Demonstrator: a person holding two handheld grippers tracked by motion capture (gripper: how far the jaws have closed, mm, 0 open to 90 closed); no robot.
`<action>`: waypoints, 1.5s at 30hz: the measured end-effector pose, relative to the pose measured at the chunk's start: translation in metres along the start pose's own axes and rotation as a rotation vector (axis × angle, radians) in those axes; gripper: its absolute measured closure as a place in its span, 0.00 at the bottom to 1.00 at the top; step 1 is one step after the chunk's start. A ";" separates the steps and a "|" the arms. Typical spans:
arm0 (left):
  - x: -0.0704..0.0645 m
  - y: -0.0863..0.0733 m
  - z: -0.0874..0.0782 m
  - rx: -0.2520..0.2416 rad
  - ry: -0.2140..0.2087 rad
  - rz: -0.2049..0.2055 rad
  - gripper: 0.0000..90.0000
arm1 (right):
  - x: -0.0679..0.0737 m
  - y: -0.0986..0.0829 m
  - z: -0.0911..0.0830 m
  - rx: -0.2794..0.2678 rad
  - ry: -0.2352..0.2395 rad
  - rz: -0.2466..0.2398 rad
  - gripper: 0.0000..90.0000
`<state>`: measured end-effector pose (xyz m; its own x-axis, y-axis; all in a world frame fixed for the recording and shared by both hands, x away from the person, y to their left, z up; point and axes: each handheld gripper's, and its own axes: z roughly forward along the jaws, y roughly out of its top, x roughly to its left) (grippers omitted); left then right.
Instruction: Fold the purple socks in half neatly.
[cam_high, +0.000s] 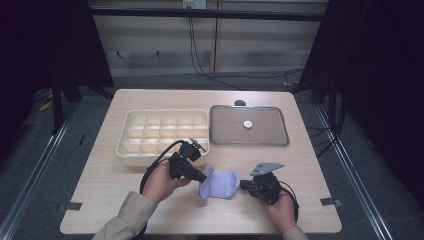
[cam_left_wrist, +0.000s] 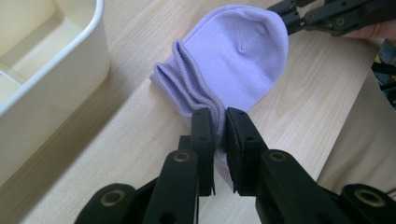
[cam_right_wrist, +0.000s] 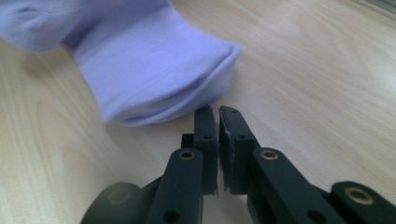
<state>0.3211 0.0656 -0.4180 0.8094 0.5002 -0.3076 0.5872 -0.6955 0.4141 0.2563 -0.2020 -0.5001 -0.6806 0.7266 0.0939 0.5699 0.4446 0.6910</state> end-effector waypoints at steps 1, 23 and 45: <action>0.000 0.000 0.000 0.001 0.000 0.001 0.91 | -0.001 0.000 0.000 -0.002 -0.007 0.011 0.95; -0.009 0.004 -0.009 -0.005 -0.022 0.007 0.91 | 0.001 0.011 0.008 -0.019 0.015 -0.004 0.94; -0.015 0.014 0.008 0.026 -0.034 0.034 0.91 | 0.013 0.012 0.014 -0.007 0.043 -0.036 0.95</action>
<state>0.3172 0.0439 -0.4141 0.8279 0.4585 -0.3231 0.5587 -0.7250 0.4028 0.2611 -0.1799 -0.5011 -0.7199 0.6870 0.0991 0.5416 0.4666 0.6993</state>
